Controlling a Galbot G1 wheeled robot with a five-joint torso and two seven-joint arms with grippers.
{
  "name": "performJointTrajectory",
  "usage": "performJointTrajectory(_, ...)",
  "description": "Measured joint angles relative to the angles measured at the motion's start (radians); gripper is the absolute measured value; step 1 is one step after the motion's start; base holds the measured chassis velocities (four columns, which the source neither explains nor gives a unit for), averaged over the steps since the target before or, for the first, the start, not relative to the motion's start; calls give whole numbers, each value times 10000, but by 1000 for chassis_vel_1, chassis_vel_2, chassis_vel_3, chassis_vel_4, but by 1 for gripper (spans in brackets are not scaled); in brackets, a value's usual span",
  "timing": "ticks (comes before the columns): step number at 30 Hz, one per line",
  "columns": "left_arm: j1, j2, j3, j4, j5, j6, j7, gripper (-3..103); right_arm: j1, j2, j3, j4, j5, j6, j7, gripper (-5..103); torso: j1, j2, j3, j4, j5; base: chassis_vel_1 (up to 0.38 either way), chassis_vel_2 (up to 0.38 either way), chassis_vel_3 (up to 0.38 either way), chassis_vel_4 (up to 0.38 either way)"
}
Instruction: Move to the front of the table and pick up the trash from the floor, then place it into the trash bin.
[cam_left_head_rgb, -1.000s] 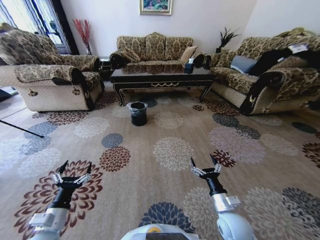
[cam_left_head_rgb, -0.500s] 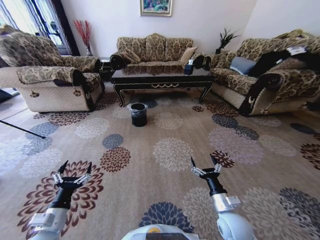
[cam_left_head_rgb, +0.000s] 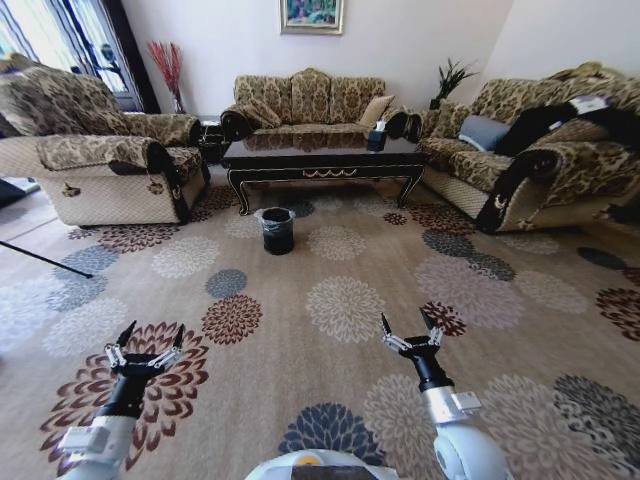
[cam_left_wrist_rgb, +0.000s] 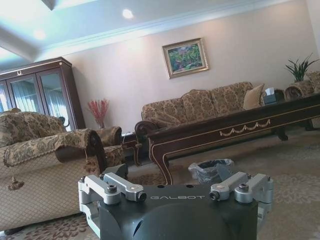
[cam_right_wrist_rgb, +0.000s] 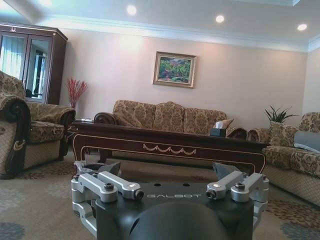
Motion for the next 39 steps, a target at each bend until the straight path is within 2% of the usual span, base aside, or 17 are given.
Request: performJointTrajectory(39,0,0,0,-1,0,0,0,100,0,0,0,0,0,0,0,100,338,1099,762,-1,0,0,0,0,0)
